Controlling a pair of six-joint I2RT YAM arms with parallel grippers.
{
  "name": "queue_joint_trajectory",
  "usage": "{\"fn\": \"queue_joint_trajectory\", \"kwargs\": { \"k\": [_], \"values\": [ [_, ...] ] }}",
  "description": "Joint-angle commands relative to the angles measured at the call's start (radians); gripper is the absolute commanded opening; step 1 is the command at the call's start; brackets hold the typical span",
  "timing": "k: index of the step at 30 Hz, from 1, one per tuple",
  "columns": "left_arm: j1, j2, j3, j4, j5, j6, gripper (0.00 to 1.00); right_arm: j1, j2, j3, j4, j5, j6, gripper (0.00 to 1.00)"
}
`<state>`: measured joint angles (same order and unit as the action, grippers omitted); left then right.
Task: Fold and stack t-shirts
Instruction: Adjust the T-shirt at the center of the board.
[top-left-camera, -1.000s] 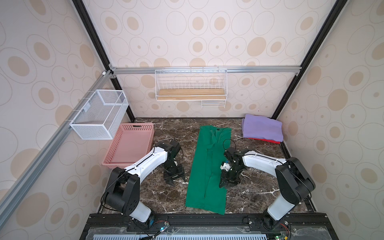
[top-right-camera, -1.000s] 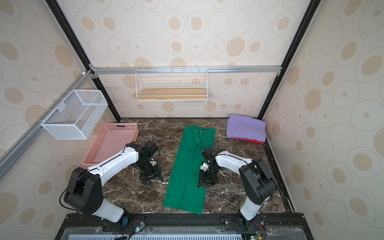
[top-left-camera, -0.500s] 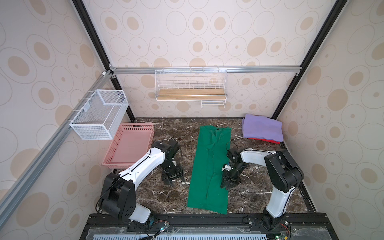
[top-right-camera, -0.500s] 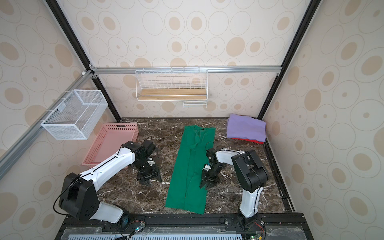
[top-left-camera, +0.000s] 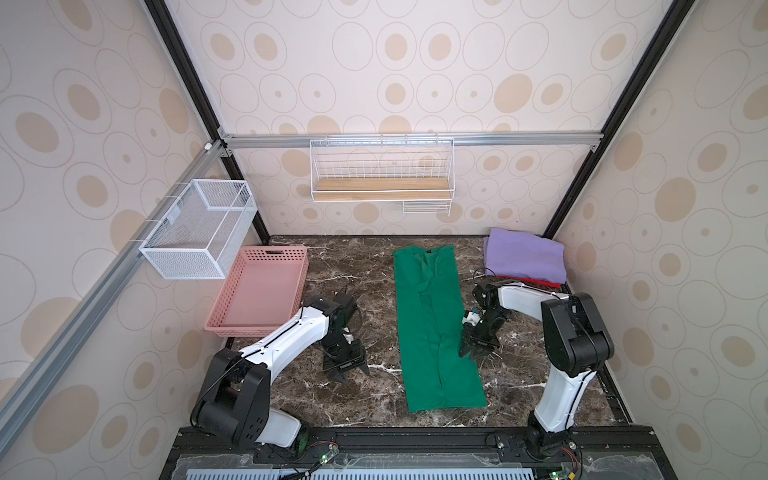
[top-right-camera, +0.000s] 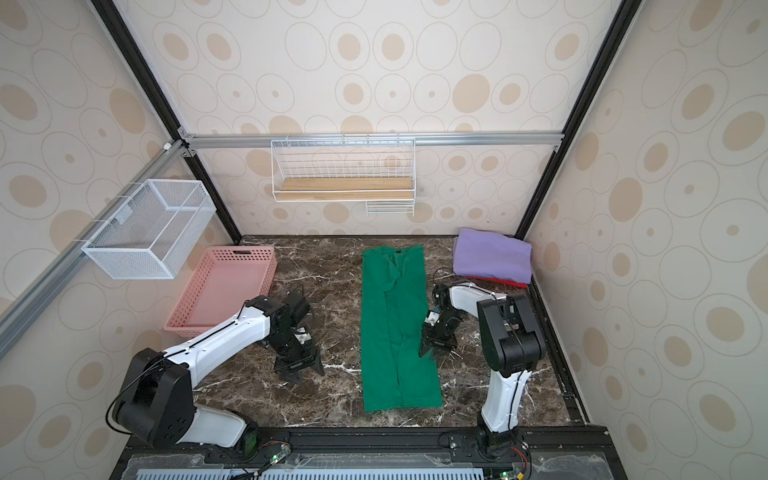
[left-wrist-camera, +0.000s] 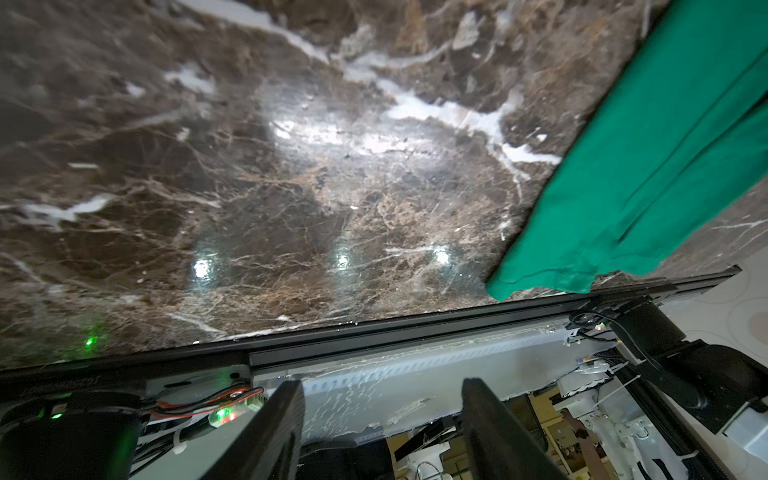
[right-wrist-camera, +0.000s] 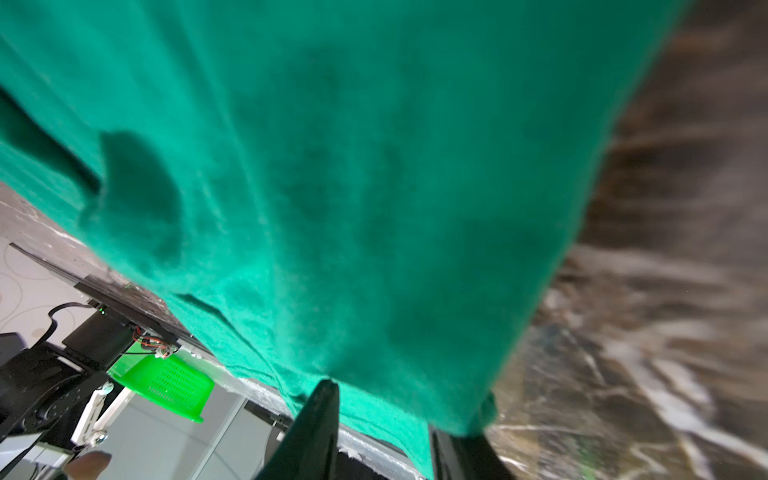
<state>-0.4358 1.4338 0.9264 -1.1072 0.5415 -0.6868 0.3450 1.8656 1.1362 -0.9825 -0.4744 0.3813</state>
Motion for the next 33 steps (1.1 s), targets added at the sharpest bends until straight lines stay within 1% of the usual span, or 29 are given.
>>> {"fn": "queue_joint_trajectory", "kwargs": {
  "k": [1, 4, 7, 12, 16, 20, 25, 33],
  "values": [
    [-0.018, -0.036, -0.004, 0.070, 0.034, 0.035, 0.64, -0.004, -0.100, -0.007, -0.043, 0.016, 0.008, 0.43],
    [-0.035, -0.050, -0.019, 0.110, 0.041, 0.012, 0.65, -0.004, -0.206, -0.054, -0.074, 0.012, 0.032, 0.44],
    [-0.105, -0.035, -0.046, 0.209, 0.047, -0.046, 0.65, -0.004, -0.298, -0.135, -0.098, 0.021, 0.039, 0.44],
    [-0.266, 0.074, -0.078, 0.406, 0.058, -0.165, 0.65, -0.005, -0.384, -0.297, -0.090, 0.014, 0.044, 0.44],
    [-0.338, 0.167, -0.032, 0.466, 0.048, -0.186, 0.65, -0.004, -0.408, -0.361, -0.063, -0.027, 0.073, 0.44],
    [-0.370, 0.208, -0.038, 0.576, 0.059, -0.238, 0.65, -0.004, -0.429, -0.380, -0.058, -0.050, 0.087, 0.44],
    [-0.390, 0.226, -0.095, 0.698, 0.074, -0.297, 0.64, -0.004, -0.444, -0.401, -0.064, -0.053, 0.071, 0.44],
    [-0.431, 0.225, -0.119, 0.716, 0.047, -0.347, 0.62, -0.005, -0.439, -0.408, -0.059, -0.067, 0.063, 0.44]
  ]
}}
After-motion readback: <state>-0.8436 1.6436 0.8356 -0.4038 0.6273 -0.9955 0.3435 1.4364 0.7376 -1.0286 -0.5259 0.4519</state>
